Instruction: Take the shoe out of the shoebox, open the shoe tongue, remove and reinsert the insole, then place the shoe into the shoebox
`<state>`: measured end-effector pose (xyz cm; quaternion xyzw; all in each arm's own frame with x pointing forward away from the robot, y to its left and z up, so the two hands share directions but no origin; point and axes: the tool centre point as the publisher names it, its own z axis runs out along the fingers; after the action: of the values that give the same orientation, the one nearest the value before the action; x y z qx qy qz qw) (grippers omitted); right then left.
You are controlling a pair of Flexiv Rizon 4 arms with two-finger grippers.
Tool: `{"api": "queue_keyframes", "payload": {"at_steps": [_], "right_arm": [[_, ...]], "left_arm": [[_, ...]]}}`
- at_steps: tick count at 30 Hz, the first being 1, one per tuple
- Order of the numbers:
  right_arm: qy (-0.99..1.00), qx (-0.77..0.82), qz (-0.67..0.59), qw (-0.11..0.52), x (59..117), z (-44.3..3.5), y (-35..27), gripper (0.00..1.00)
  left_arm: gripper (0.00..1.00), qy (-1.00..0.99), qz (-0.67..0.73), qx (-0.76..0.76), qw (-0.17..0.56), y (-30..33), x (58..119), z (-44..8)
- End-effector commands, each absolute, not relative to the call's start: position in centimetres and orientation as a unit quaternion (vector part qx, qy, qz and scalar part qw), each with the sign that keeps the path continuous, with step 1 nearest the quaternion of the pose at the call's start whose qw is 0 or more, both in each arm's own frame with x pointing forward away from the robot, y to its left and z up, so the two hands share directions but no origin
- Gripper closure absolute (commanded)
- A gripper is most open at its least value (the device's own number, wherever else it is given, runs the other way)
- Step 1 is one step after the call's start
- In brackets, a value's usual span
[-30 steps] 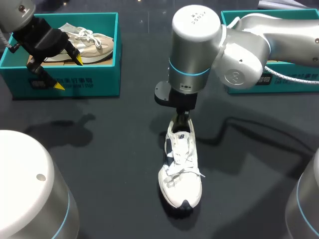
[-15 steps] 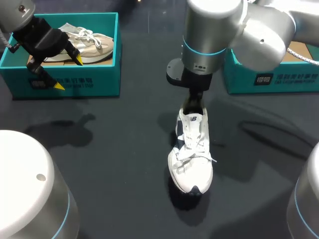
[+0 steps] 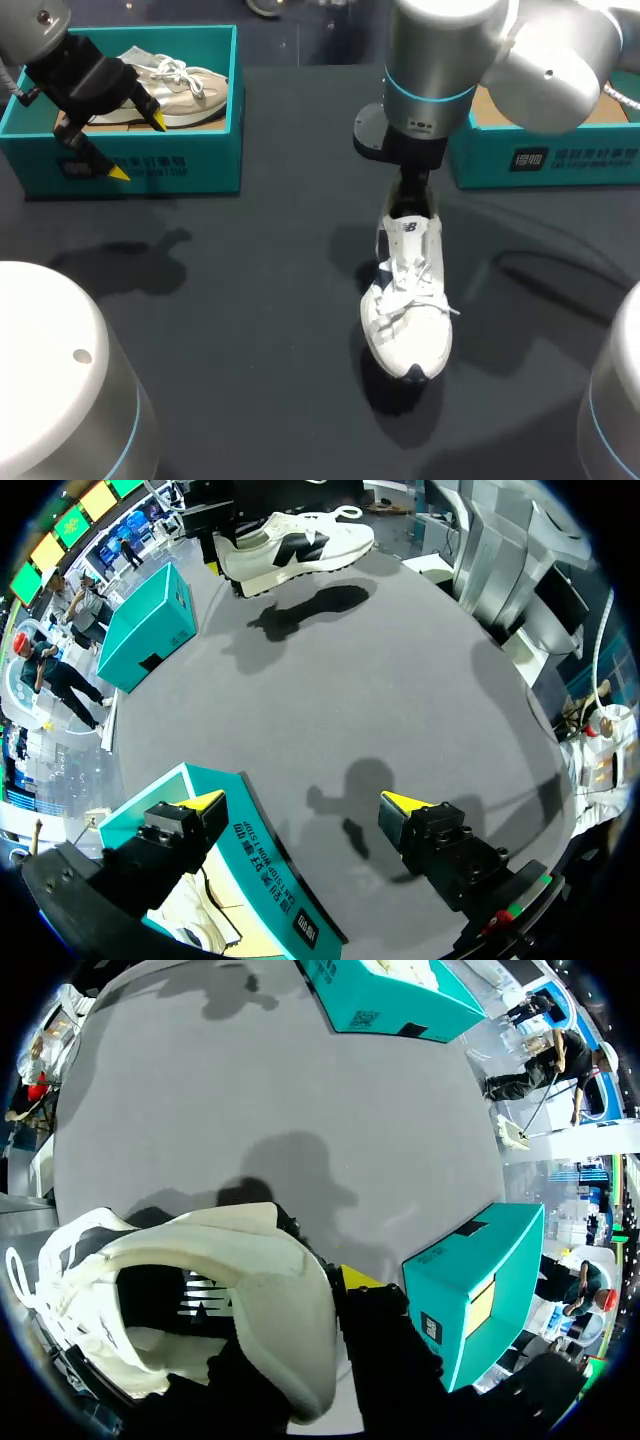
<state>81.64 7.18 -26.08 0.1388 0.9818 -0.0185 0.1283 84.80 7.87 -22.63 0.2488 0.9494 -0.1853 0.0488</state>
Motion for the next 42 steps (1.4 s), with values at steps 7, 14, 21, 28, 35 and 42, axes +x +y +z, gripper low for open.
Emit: {"api": "queue_keyframes", "payload": {"at_steps": [7,14,21,28,35,42], "right_arm": [[0.978,0.137,-0.044,0.149,84.1,-17.9,2.6,1.0],[0.98,0.118,-0.045,0.154,85.1,-16.5,2.1,1.0],[0.98,0.118,-0.045,0.154,85.1,-16.5,2.1,1.0],[0.98,0.108,-0.037,0.166,89.4,-14.2,-0.8,1.0],[0.98,0.079,-0.05,0.173,95.6,-12.8,-4.9,1.0],[0.982,0.066,-0.027,0.173,97.7,-12.5,-7.0,1.0]], "left_arm": [[0.0,0.95,-0.184,0.249,0.05,7.9,84.7,-22.6],[0.0,0.95,-0.184,0.249,0.05,7.9,84.7,-22.6],[0.0,0.95,-0.184,0.249,0.05,7.9,84.7,-22.6],[0.0,0.95,-0.184,0.249,0.05,7.9,84.7,-22.6],[0.0,0.95,-0.184,0.249,0.05,7.9,84.7,-22.6],[0.0,0.95,-0.184,0.249,0.05,7.9,84.7,-22.6]]}}
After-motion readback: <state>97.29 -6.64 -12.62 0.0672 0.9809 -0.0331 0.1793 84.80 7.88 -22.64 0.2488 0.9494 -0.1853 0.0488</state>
